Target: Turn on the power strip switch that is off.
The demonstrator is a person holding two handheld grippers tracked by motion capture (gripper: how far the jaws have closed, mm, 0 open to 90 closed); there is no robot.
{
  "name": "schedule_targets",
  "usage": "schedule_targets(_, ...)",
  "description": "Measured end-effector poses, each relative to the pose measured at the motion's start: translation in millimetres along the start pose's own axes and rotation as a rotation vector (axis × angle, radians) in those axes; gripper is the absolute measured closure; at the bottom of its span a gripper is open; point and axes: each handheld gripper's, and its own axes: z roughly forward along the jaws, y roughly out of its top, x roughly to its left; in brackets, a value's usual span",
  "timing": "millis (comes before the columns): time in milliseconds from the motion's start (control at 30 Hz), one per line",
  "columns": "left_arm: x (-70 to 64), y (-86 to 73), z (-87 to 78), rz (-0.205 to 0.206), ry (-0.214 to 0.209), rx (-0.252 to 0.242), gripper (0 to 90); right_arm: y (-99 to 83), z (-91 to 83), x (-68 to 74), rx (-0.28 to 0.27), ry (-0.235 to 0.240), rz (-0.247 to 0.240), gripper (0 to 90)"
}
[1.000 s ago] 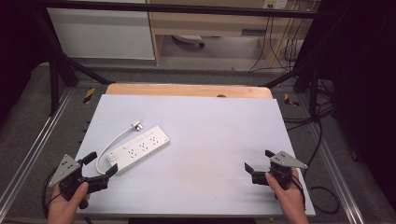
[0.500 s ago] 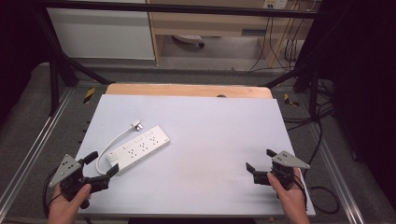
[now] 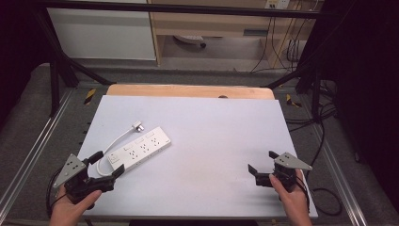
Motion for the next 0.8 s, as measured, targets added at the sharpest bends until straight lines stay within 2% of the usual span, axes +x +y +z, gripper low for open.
schedule_targets(233,12.6,11.9,2.0,-0.076,0.011,0.000,8.0,0.2,-0.9,0.5,0.000,0.001,-0.001,3.4)
schedule_targets(400,21.2,17.5,5.6,-0.072,0.039,0.011,9.0,0.0,-0.3,0.4,0.001,0.001,-0.006,3.4)
schedule_targets(533,26.8,21.4,7.8,-0.083,0.042,0.011,8.8,0.0,-0.9,0.6,0.003,0.002,-0.001,3.4)
schedule_targets(800,34.0,30.9,15.7,-0.071,0.052,0.012,10.4,-0.1,-1.1,0.8,0.004,0.003,0.001,3.4)
